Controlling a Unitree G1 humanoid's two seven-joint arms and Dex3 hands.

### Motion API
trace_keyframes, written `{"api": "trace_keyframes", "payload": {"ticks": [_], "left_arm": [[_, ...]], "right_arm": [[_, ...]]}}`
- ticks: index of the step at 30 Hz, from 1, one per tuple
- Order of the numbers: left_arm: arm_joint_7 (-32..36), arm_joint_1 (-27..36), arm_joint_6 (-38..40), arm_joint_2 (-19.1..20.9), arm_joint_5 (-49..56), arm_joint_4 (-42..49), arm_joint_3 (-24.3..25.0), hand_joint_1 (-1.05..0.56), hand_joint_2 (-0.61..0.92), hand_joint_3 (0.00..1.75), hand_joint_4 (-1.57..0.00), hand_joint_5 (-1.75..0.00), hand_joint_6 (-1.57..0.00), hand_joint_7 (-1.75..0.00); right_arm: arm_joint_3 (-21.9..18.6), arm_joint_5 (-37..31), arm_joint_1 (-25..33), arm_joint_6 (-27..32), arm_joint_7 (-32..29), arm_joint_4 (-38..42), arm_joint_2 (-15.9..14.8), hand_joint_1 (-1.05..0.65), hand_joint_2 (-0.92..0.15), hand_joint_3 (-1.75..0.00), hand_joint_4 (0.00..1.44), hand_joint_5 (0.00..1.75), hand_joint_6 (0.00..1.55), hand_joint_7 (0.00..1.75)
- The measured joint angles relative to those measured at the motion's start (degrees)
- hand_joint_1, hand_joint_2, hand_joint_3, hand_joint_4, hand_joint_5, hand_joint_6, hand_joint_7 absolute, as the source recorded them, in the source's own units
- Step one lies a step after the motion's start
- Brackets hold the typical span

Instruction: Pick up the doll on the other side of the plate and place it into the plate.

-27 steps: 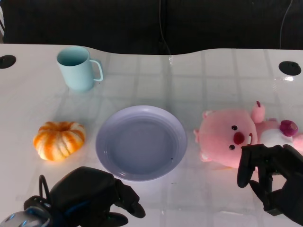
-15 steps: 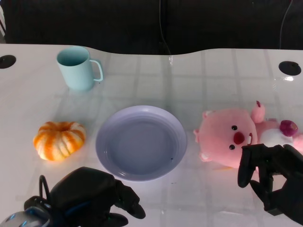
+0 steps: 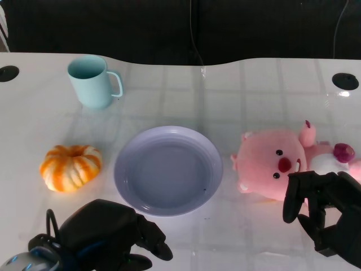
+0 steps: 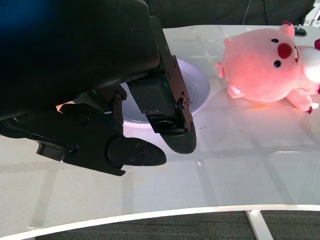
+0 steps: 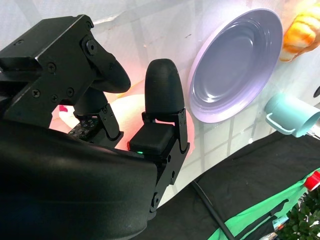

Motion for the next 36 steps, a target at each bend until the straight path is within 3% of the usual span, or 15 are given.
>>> {"api": "trace_keyframes", "payload": {"ticks": [5,8,10,12,16,19,27,36], "left_arm": [[0.0,0.0,-0.2,0.0,0.1,0.0,0.0,-0.25,0.92,0.25,-0.8,-1.17,-1.09,0.0],[0.0,0.0,-0.2,0.0,0.1,0.0,0.0,-0.25,0.92,0.24,-0.8,-1.17,-1.09,0.0],[0.0,0.0,-0.1,0.0,0.1,0.0,0.0,-0.25,0.92,0.24,-0.8,-1.17,-1.09,0.0],[0.0,0.0,0.0,0.0,0.1,0.0,0.0,-0.25,0.92,0.24,-0.79,-1.17,-1.09,0.0],[0.0,0.0,-0.2,0.0,0.1,0.0,0.0,-0.24,0.92,0.24,-0.8,-1.17,-1.09,0.0],[0.0,0.0,-0.3,0.0,0.1,0.0,0.0,-0.25,0.92,0.23,-0.8,-1.17,-1.09,0.0],[0.0,0.0,-0.2,0.0,0.2,0.0,0.0,-0.25,0.92,0.24,-0.8,-1.17,-1.09,0.0],[0.0,0.0,-0.3,0.0,0.2,0.0,0.0,-0.25,0.92,0.24,-0.79,-1.19,-1.09,0.0]], "right_arm": [[-0.1,0.0,0.0,-1.2,-0.7,0.3,0.0,0.05,-0.39,-1.27,0.81,1.62,0.8,1.29],[-0.5,0.0,0.0,-1.3,-1.9,0.3,0.2,0.03,-0.51,-1.03,0.76,1.49,0.78,1.09],[-0.7,0.0,0.0,-1.4,-3.0,0.3,0.4,-0.03,-0.68,-0.65,0.7,1.28,0.77,0.81],[-1.3,-0.1,0.0,-1.6,-4.7,0.3,1.1,-0.07,-0.78,-0.41,0.66,1.09,0.75,0.55],[-1.8,-1.8,0.0,-1.8,-7.3,0.2,1.7,-0.15,-0.86,-0.24,0.55,0.78,0.67,0.21],[-1.9,-4.2,0.0,-1.9,-8.8,0.1,1.7,-0.24,-0.91,-0.14,0.45,0.58,0.58,0.06],[-1.9,-11.5,-0.1,-1.5,-11.3,-0.4,0.6,-0.39,-0.92,-0.09,0.17,0.37,0.33,0.0],[0.1,-21.1,-1.2,8.1,-7.1,-2.6,-1.3,-0.55,-0.92,-0.04,0.0,0.34,0.18,0.0]]}}
